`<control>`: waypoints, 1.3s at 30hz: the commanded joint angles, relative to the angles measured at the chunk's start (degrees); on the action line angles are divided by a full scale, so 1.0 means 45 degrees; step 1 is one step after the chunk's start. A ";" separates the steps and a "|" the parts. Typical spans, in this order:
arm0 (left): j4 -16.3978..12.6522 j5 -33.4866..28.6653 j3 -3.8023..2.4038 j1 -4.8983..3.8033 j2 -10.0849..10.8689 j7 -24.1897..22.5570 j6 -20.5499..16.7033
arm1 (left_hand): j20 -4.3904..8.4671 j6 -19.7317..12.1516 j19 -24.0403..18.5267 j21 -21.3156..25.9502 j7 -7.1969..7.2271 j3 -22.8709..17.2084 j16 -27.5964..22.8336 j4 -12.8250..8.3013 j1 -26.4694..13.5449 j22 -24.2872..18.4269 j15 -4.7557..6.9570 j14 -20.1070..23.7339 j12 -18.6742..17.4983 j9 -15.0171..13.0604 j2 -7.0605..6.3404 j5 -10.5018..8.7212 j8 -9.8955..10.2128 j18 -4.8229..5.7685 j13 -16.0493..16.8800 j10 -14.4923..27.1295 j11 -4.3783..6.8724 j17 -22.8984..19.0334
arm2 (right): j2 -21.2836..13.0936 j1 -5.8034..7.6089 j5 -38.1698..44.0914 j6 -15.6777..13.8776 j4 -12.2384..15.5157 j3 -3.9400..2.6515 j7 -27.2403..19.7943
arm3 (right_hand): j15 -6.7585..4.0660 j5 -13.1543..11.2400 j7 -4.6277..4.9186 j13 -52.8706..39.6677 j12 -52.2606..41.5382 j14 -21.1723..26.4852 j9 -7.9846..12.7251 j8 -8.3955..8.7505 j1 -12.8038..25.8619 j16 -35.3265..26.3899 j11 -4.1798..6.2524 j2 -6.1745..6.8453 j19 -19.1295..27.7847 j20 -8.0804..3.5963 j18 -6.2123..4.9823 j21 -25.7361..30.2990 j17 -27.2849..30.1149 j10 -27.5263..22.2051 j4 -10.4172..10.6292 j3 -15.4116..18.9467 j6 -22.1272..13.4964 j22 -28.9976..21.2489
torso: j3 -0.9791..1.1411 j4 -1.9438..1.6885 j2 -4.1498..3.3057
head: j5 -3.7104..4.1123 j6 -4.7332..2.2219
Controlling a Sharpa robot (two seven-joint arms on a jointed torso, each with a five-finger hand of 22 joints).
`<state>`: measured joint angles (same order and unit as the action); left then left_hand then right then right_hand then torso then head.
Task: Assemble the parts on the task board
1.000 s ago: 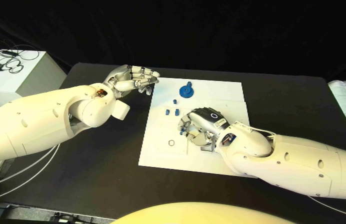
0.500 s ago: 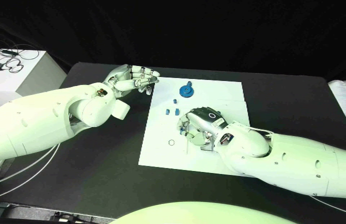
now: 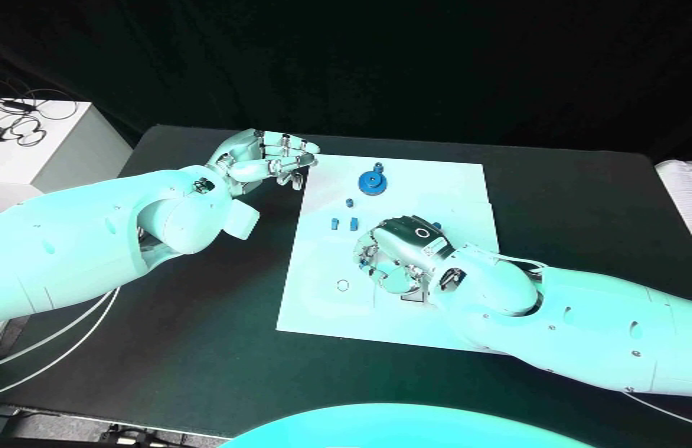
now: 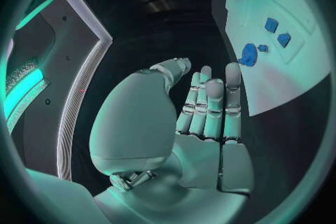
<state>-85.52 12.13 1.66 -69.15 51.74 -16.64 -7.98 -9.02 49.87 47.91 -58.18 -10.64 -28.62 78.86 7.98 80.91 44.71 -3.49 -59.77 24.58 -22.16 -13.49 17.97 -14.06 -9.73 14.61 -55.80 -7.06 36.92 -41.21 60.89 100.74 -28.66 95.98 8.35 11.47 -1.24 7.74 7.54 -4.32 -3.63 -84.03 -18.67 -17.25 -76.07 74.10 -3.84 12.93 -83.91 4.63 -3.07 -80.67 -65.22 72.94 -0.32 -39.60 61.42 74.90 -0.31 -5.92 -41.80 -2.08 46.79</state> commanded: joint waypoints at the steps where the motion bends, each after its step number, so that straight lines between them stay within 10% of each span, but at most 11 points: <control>1: -0.0019 -0.0008 -0.0012 -0.0001 -0.0020 -0.0047 0.0178 | -0.0054 -0.0072 -0.0002 0.0075 -0.0038 0.0036 0.0008 -0.0050 0.0099 -0.0014 -0.0007 0.0057 0.0066 0.0014 0.0010 0.0053 0.0036 -0.0163 0.0013 0.0069 -0.0019 -0.0022 | -0.0041 -0.0054 -0.0138 0.0483 -0.0030 0.0050 -0.0273 | 0.0085 -0.0012 -0.0003 0.0030 0.0017 -0.0303 0.0009 0.0049 0.0145 -0.0041 -0.0001 0.0079 -0.0124 0.0073 0.0067 0.0102 0.0034 -0.0087 0.0007 0.0064 -0.0123 0.1100 | 0.0003 0.0002 -0.0002 | 0.0012 -0.0004; 13: 0.0026 -0.0007 -0.0012 -0.0001 -0.0023 0.0004 0.0220 | -0.0054 -0.0072 -0.0002 0.0075 -0.0038 0.0036 0.0008 -0.0050 0.0099 -0.0014 -0.0007 0.0057 0.0066 0.0014 0.0010 0.0053 0.0036 -0.0163 0.0013 0.0069 -0.0019 -0.0022 | -0.0100 -0.0053 -0.0371 -0.0265 -0.0050 0.0060 -0.0461 | 0.0439 -0.0198 0.0219 0.0134 -0.0057 0.0375 0.0090 0.0540 0.0381 -0.1052 -0.0407 0.0519 0.1174 0.0385 -0.0480 0.2338 0.1582 -0.2434 -0.0025 0.0546 -0.0851 -0.0962 | 0.0008 0.0001 -0.0005 | 0.0066 -0.0040; 22: 0.0056 -0.0003 -0.0012 -0.0001 -0.0033 0.0050 0.0280 | -0.0059 -0.0073 0.0000 0.0078 -0.0042 0.0029 0.0018 -0.0055 0.0118 -0.0015 -0.0010 0.0046 0.0080 0.0014 0.0034 0.0055 0.0030 -0.0165 0.0022 0.0085 -0.0022 0.0003 | -0.0248 -0.0052 -0.0469 -0.0882 0.0080 0.0061 -0.0418 | 0.0712 -0.0250 0.0084 0.0047 -0.0814 0.1640 0.0451 0.1586 -0.0555 -0.2337 -0.0724 0.0182 0.2374 0.0673 -0.0937 0.4732 0.3875 -0.4326 0.0224 0.2825 -0.1813 -0.2934 | 0.0007 -0.0010 0.0000 | 0.0168 -0.0073; 31: 0.0093 0.0004 -0.0011 -0.0001 -0.0039 0.0077 0.0318 | -0.0060 -0.0073 0.0002 0.0077 -0.0044 0.0027 0.0033 -0.0056 0.0122 -0.0014 -0.0011 0.0009 0.0083 0.0014 0.0040 0.0056 0.0030 -0.0166 0.0023 0.0086 -0.0022 0.0067 | -0.1035 0.0132 -0.1063 -0.0941 0.0776 -0.0001 -0.0323 | 0.0661 0.0173 0.0116 0.0008 -0.1645 0.1408 0.0530 0.1811 -0.1022 -0.1864 -0.0649 0.0075 0.1957 0.0634 -0.0842 0.4415 0.3721 -0.4460 0.0811 0.4003 -0.1660 -0.2567 | 0.0012 -0.0002 0.0009 | 0.0219 -0.0170; 39: 0.0135 0.0002 -0.0010 0.0001 -0.0037 0.0074 0.0363 | -0.0060 -0.0073 0.0002 0.0077 -0.0044 0.0027 0.0033 -0.0056 0.0122 -0.0014 -0.0011 0.0009 0.0083 0.0014 0.0040 0.0056 0.0030 -0.0166 0.0023 0.0086 -0.0022 0.0067 | -0.2230 0.1077 -0.2339 0.0067 0.1279 -0.0143 0.0061 | 0.0391 0.0314 0.0241 0.0070 -0.2396 0.0046 0.0601 0.1960 -0.0884 -0.0014 -0.0359 0.0276 0.0377 0.0368 -0.0269 0.1791 0.1302 -0.3394 0.1168 0.3210 -0.1305 -0.0205 | 0.0004 0.0023 0.0008 | 0.0497 -0.0360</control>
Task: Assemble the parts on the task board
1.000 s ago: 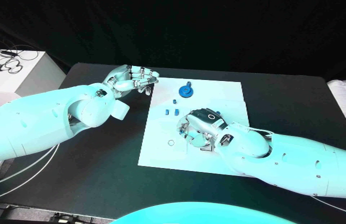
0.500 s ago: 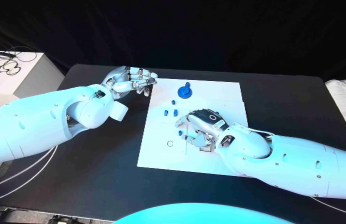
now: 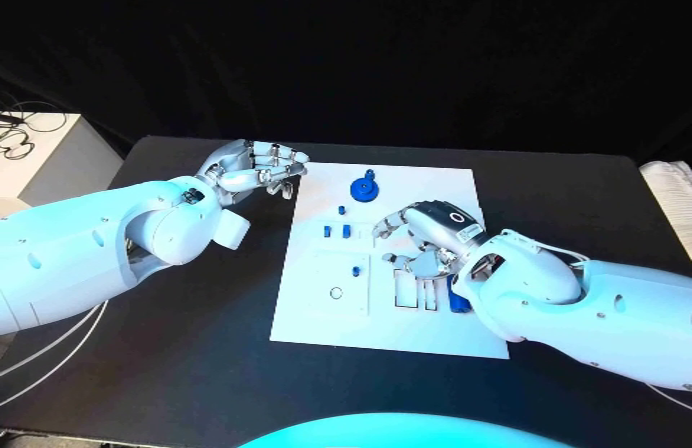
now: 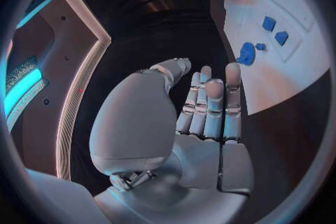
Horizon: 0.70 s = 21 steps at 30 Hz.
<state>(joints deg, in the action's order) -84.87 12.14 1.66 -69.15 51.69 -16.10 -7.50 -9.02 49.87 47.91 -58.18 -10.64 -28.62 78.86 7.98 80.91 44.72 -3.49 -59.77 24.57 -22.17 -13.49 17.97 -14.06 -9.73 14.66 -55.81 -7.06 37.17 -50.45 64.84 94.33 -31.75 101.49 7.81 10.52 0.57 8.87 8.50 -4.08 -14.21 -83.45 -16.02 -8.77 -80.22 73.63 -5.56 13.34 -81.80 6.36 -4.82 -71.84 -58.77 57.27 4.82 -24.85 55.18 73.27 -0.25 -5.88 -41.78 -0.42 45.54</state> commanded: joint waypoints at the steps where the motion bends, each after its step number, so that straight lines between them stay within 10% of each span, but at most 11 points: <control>1: -0.0004 -0.0001 -0.0010 0.0001 -0.0031 -0.0045 0.0269 | -0.0063 -0.0077 0.0009 0.0076 -0.0048 0.0028 0.0035 -0.0059 0.0128 -0.0015 -0.0013 0.0018 0.0092 0.0019 0.0044 0.0054 0.0028 -0.0169 0.0017 0.0095 -0.0025 -0.0006 | -0.0369 0.0435 -0.1066 0.1230 0.0021 -0.0037 0.0381 | -0.0016 0.0055 0.0009 0.0036 -0.0023 -0.0103 0.0024 0.0109 0.0102 0.0129 0.0029 0.0260 -0.0117 -0.0024 0.0128 -0.0215 -0.0186 0.0079 0.0048 -0.0070 0.0053 0.0199 | -0.0014 0.0012 0.0003 | 0.0222 -0.0133; 5: 0.0013 0.0000 -0.0010 0.0004 -0.0042 -0.0043 0.0294 | -0.0063 -0.0077 0.0009 0.0076 -0.0048 0.0028 0.0035 -0.0059 0.0128 -0.0015 -0.0013 0.0018 0.0092 0.0019 0.0044 0.0054 0.0028 -0.0169 0.0017 0.0095 -0.0025 -0.0006 | -0.0706 0.0828 -0.1070 0.2155 -0.0210 -0.0057 0.0538 | 0.0059 0.0670 -0.0206 0.0071 0.0236 -0.0124 0.0082 0.0405 0.0160 0.0253 -0.0070 0.0236 0.0124 0.0025 0.0010 0.0313 -0.0253 -0.0614 0.0405 0.1900 -0.0299 -0.0209 | -0.0016 0.0003 0.0004 | 0.0374 -0.0216; 8: 0.0023 0.0001 -0.0009 0.0006 -0.0051 -0.0044 0.0304 | -0.0063 -0.0077 0.0009 0.0076 -0.0048 0.0028 0.0035 -0.0059 0.0128 -0.0015 -0.0013 0.0018 0.0092 0.0019 0.0044 0.0054 0.0028 -0.0169 0.0017 0.0095 -0.0025 -0.0006 | -0.0798 0.0959 -0.0926 0.2594 -0.0460 -0.0062 0.0578 | 0.0153 0.0789 -0.0414 0.0056 0.0101 -0.0014 0.0056 0.0566 -0.1082 0.0222 -0.0176 -0.0145 0.0331 0.0117 -0.0112 0.0948 -0.0081 -0.1148 0.1631 0.4454 -0.0397 -0.0673 | -0.0002 -0.0008 -0.0006 | 0.0423 -0.0270; 11: 0.0031 0.0001 -0.0009 0.0009 -0.0057 -0.0044 0.0316 | -0.0065 -0.0078 0.0011 0.0075 -0.0047 0.0030 0.0040 -0.0061 0.0131 -0.0014 -0.0014 0.0014 0.0097 0.0019 0.0045 0.0053 0.0027 -0.0169 0.0020 0.0099 -0.0026 0.0000 | -0.0802 0.1031 -0.0678 0.2896 -0.0727 -0.0064 0.0613 | 0.0188 0.0753 -0.0487 0.0063 0.0013 0.0053 0.0035 0.0660 -0.1679 0.0208 -0.0223 0.0016 0.0421 0.0144 -0.0170 0.1287 0.0019 -0.1415 0.2567 0.4983 -0.0509 -0.0925 | 0.0007 -0.0018 -0.0019 | 0.0460 -0.0292; 21: 0.0046 0.0001 -0.0009 0.0016 -0.0061 -0.0038 0.0341 | -0.0065 -0.0078 0.0011 0.0075 -0.0047 0.0030 0.0040 -0.0061 0.0131 -0.0014 -0.0014 0.0014 0.0097 0.0019 0.0045 0.0053 0.0027 -0.0169 0.0020 0.0099 -0.0026 0.0000 | -0.0692 0.1052 -0.0355 0.3679 -0.1121 -0.0057 0.0735 | 0.0220 0.0528 -0.0639 0.0050 -0.0067 0.0066 0.0007 0.0723 -0.1780 0.0273 -0.0255 0.0050 0.0432 0.0173 -0.0191 0.1439 -0.0036 -0.1584 0.2669 0.5309 -0.0601 -0.1024 | 0.0000 -0.0026 -0.0022 | 0.0516 -0.0278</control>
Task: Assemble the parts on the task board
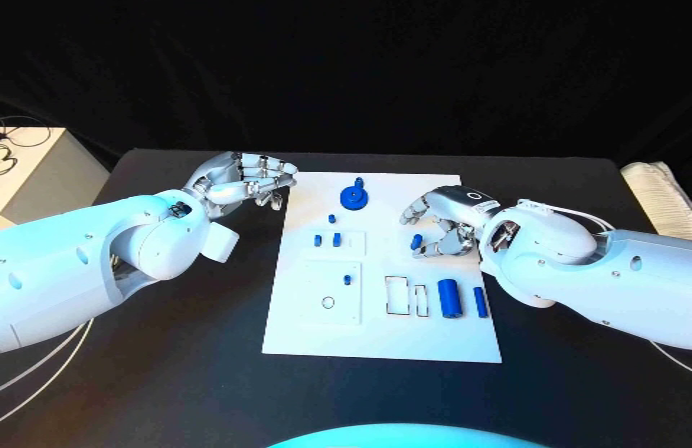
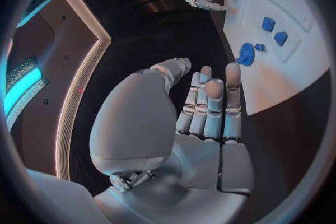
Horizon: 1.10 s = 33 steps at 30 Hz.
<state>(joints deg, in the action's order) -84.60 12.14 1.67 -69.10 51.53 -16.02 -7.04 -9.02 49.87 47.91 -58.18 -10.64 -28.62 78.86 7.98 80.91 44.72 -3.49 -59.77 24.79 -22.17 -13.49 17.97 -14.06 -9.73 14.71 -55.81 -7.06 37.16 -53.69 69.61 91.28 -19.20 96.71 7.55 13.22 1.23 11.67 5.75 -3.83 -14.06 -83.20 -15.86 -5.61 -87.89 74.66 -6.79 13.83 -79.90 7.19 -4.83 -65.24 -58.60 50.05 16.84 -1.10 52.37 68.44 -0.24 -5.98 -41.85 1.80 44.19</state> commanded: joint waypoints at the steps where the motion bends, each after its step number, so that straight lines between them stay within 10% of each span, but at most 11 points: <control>1: -0.0013 0.0001 -0.0010 0.0005 -0.0023 -0.0056 0.0238 | -0.0065 -0.0078 0.0011 0.0075 -0.0047 0.0030 0.0040 -0.0061 0.0132 -0.0015 -0.0014 0.0014 0.0050 0.0019 0.0045 0.0053 0.0027 -0.0168 0.0010 0.0099 -0.0026 0.0002 | 0.0039 -0.0010 0.0335 0.0937 -0.0086 0.0001 0.0150 | 0.0067 -0.0111 -0.0020 -0.0012 -0.0127 0.0006 -0.0040 0.0007 -0.0087 0.0052 0.0027 -0.0087 -0.0002 -0.0012 -0.0187 -0.0039 -0.0082 0.0050 -0.0004 0.0018 0.0052 0.0060 | -0.0002 -0.0004 -0.0006 | 0.0022 0.0024; 14: -0.0013 0.0002 -0.0010 0.0007 -0.0016 -0.0037 0.0243 | -0.0070 -0.0080 0.0019 0.0073 -0.0047 0.0039 0.0055 -0.0057 0.0129 -0.0013 -0.0018 -0.0001 0.0068 0.0020 0.0050 0.0051 0.0021 -0.0169 0.0020 0.0110 -0.0028 0.0023 | 0.0066 -0.0040 0.0166 0.0566 -0.0101 0.0010 0.0114 | -0.0298 -0.0614 0.0497 -0.0002 -0.0593 -0.0267 -0.0238 -0.0473 -0.0359 0.0427 0.0444 -0.0833 -0.0672 -0.0349 0.0087 -0.1227 -0.0655 0.2049 -0.0077 -0.1810 0.1485 0.1149 | -0.0013 -0.0002 0.0001 | 0.0025 0.0056; 24: -0.0005 0.0002 -0.0010 0.0008 -0.0018 -0.0007 0.0259 | -0.0070 -0.0080 0.0019 0.0073 -0.0047 0.0039 0.0055 -0.0057 0.0129 -0.0013 -0.0018 -0.0001 0.0068 0.0020 0.0050 0.0051 0.0021 -0.0169 0.0020 0.0110 -0.0028 0.0023 | 0.0083 -0.0063 0.0130 0.0493 0.0043 0.0015 0.0067 | -0.0340 -0.0635 0.0445 0.0010 0.0404 -0.0324 -0.0202 -0.0469 0.0124 0.0599 0.0509 -0.0179 -0.0828 -0.0398 0.0179 -0.1654 -0.0875 0.3065 -0.0119 -0.4119 0.2104 0.1609 | -0.0008 0.0015 -0.0003 | 0.0032 0.0057; 33: 0.0006 0.0012 -0.0010 0.0008 -0.0020 0.0028 0.0258 | -0.0073 -0.0077 0.0025 0.0072 -0.0047 0.0038 0.0066 -0.0050 0.0128 -0.0012 -0.0020 -0.0013 0.0080 0.0019 0.0068 0.0051 0.0015 -0.0170 0.0026 0.0116 -0.0029 0.0040 | 0.0078 -0.0081 0.0269 0.0431 0.0122 0.0019 0.0218 | -0.0516 -0.0656 0.0286 -0.0090 0.0644 -0.0388 -0.0392 -0.0710 0.0156 0.0751 0.0720 -0.0180 -0.1078 -0.0530 0.0326 -0.2340 -0.1101 0.4110 -0.0428 -0.5437 0.2581 0.2223 | -0.0010 0.0003 0.0008 | 0.0055 0.0075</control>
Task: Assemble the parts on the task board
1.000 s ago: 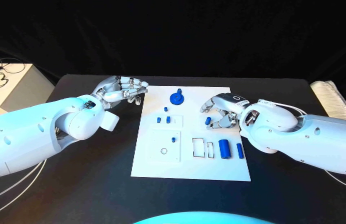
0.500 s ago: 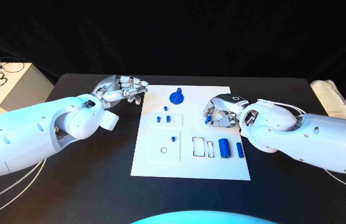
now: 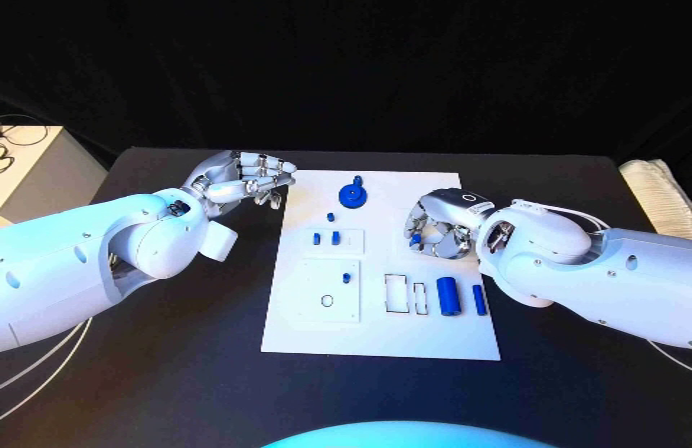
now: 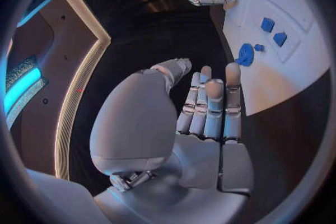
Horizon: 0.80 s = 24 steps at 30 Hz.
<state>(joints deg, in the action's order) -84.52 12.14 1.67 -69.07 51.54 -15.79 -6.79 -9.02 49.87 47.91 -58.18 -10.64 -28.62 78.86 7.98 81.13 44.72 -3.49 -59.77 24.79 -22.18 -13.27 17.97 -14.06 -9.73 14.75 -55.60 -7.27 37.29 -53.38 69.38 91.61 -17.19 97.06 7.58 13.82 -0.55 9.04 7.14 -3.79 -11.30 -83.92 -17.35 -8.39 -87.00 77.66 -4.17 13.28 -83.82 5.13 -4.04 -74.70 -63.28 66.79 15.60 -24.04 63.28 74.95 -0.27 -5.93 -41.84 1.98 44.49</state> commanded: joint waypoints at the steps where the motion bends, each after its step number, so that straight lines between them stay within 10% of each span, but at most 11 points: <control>1: -0.0009 0.0013 -0.0011 0.0002 -0.0023 -0.0019 0.0203 | -0.0073 -0.0076 0.0025 0.0072 -0.0047 0.0038 0.0067 -0.0050 0.0079 -0.0012 -0.0019 -0.0013 0.0080 0.0020 0.0019 0.0051 0.0015 -0.0171 0.0017 0.0069 0.0019 0.0011 | 0.0006 -0.0030 0.0292 -0.0043 0.0037 0.0012 0.0159 | -0.0180 -0.0064 -0.0059 -0.0135 0.0054 -0.0248 -0.0124 -0.0173 -0.0141 0.0126 0.0197 -0.0154 -0.0270 -0.0124 0.0189 -0.0418 -0.0128 0.0624 -0.0322 -0.0650 0.0272 0.0931 | -0.0002 -0.0009 0.0006 | 0.0016 0.0008; 13: 0.0041 0.0025 -0.0011 0.0011 -0.0049 0.0001 0.0200 | -0.0074 -0.0071 0.0029 0.0071 -0.0045 0.0034 0.0070 -0.0053 0.0089 -0.0011 -0.0019 -0.0013 0.0088 0.0019 0.0031 0.0053 0.0009 -0.0172 0.0021 0.0073 0.0021 0.0006 | -0.0076 -0.0028 0.0816 -0.0870 0.0440 0.0009 0.0520 | -0.0281 -0.0096 -0.0042 -0.0571 0.0402 -0.0283 -0.0673 -0.0575 0.0385 0.0247 0.0332 -0.0283 -0.0463 -0.0254 0.0340 -0.1113 -0.0330 0.1625 -0.2036 -0.2757 0.0347 0.1574 | 0.0004 -0.0011 0.0005 | -0.0021 -0.0014; 24: 0.0074 0.0027 -0.0011 0.0015 -0.0093 0.0005 0.0185 | -0.0075 -0.0064 0.0035 0.0068 -0.0046 0.0031 0.0078 -0.0055 0.0098 -0.0010 -0.0018 -0.0017 0.0101 0.0018 0.0046 0.0053 0.0001 -0.0173 0.0027 0.0079 0.0022 0.0010 | -0.0267 0.0211 0.0683 -0.1471 0.1530 -0.0031 0.0462 | -0.0326 -0.0122 -0.0073 -0.0823 0.0385 -0.0301 -0.0857 -0.0681 0.0836 0.0292 0.0395 -0.0261 -0.0566 -0.0281 0.0405 -0.1406 -0.0411 0.1979 -0.2460 -0.3085 0.0316 0.1827 | -0.0017 -0.0008 0.0015 | -0.0056 0.0016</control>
<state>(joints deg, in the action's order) -84.12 12.16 1.67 -69.02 51.28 -15.55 -6.76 -9.02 49.87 47.90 -58.18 -10.64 -28.62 78.86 7.98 81.13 44.72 -3.49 -59.77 25.07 -22.18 -13.27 17.97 -14.06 -9.73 14.79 -55.60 -7.27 37.27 -54.52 70.12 94.26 -21.81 103.27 7.53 15.97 -1.58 8.43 6.61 -5.72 -9.49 -83.90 -21.17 -11.11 -83.43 78.77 -7.48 11.71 -84.01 4.29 -3.06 -80.99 -65.08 70.22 9.62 -33.00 65.04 74.93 -0.31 -5.95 -41.81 1.76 44.52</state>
